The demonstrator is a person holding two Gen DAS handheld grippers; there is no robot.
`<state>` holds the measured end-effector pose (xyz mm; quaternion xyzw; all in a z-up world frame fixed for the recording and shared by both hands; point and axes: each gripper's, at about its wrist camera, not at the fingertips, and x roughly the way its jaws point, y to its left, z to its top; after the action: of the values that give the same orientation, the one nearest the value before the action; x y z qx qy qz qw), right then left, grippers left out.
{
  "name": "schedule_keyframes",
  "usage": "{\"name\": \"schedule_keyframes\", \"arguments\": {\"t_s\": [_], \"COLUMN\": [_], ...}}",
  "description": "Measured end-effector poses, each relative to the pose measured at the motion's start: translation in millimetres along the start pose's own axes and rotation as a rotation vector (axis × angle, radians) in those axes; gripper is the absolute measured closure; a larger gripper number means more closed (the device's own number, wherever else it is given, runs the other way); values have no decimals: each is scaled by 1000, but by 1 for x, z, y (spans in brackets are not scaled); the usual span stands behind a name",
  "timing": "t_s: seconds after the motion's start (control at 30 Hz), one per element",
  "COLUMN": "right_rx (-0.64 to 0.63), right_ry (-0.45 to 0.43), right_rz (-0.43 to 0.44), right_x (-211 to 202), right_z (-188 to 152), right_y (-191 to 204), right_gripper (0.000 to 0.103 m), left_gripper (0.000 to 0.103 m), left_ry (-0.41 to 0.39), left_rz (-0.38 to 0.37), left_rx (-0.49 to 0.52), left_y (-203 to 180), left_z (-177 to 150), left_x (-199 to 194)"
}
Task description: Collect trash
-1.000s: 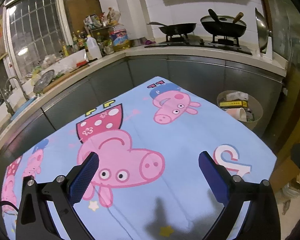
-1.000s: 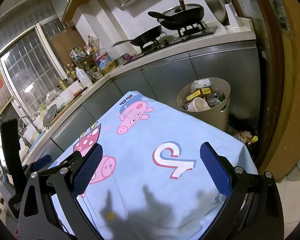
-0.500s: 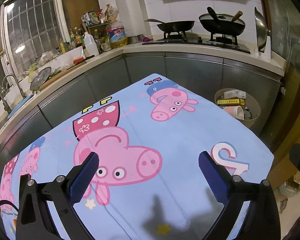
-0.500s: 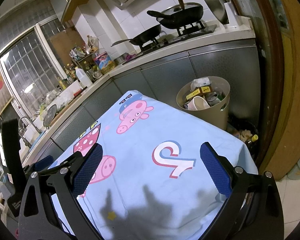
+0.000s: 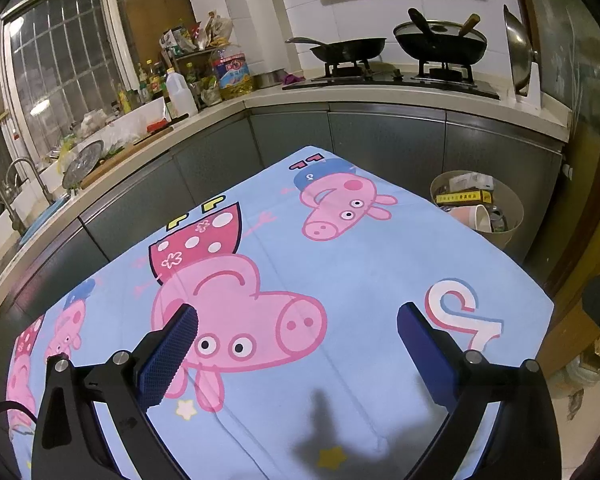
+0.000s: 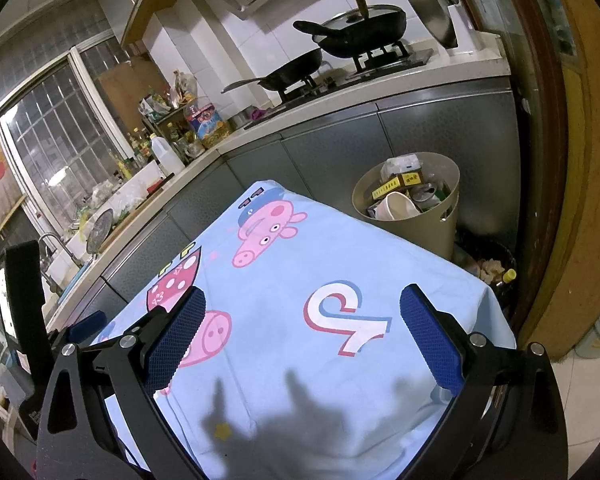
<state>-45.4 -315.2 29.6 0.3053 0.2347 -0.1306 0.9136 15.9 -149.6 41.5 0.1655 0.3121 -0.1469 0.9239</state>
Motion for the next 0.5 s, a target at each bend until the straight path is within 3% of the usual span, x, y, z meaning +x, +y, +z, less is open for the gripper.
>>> {"name": "schedule_keyframes", "arguments": {"t_s": [0.5], "right_rx": [2], "right_ry": [7], "right_rz": [3], "right_x": [0], "right_z": [-9], "right_y": [4], "right_gripper": [6], "left_gripper": [4], "left_ry": [18], "left_rz": [23], "left_rx": [21], "left_y": [0], "left_z": [-3], "left_x": [7]}}
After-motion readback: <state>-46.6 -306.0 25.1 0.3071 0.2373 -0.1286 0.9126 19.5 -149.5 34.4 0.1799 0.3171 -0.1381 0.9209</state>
